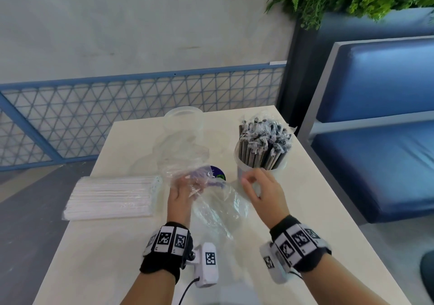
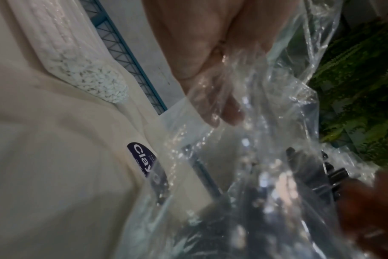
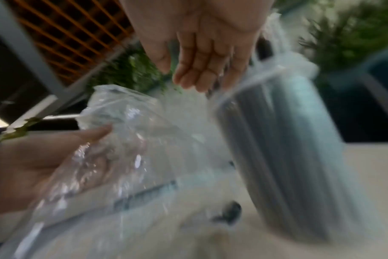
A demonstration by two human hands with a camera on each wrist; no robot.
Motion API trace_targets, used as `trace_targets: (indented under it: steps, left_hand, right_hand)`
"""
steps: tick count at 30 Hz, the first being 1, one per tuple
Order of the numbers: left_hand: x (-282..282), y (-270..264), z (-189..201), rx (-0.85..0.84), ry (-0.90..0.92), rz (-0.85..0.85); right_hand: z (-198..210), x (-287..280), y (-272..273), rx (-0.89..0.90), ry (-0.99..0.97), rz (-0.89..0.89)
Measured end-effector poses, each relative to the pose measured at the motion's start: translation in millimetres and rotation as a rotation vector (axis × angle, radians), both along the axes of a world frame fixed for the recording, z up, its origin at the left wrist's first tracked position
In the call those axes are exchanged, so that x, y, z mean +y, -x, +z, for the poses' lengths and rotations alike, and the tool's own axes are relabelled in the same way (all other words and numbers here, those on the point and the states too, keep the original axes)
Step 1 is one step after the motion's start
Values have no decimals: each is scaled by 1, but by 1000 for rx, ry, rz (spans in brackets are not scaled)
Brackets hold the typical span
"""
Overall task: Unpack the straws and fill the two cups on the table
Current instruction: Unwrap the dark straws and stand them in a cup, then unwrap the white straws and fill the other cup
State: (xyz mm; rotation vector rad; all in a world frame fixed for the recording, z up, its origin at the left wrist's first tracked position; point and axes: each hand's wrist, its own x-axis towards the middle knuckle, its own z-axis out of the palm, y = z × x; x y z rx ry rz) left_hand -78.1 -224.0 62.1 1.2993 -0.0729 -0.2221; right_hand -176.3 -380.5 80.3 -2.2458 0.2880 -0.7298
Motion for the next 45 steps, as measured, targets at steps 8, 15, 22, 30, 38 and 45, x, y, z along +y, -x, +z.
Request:
trace_targets:
  steps: [8,15,22,30,38,45]
  left_hand:
    - [0,23,-5,122,-18,-66]
    - [22,14,-19,-407,-658,354]
    - [7,19,-27,-87,-797,-213]
    - [-2,23,-35,-108,-792,-47]
    - [-34,61,-45,-111,-689,-194]
    - [-55,82,-61,-133,-747,-367]
  right_hand:
    - [-45,-4,24,426,-816,87]
    - [-42,-20,34,438,-472,15]
    - [-38,-47,51,486,-513,76]
    - [-39,-108,79,636,-209,-247]
    - [-36,-76,93,624,331,-286]
    - [-92,-62,104,1196,212,-93]
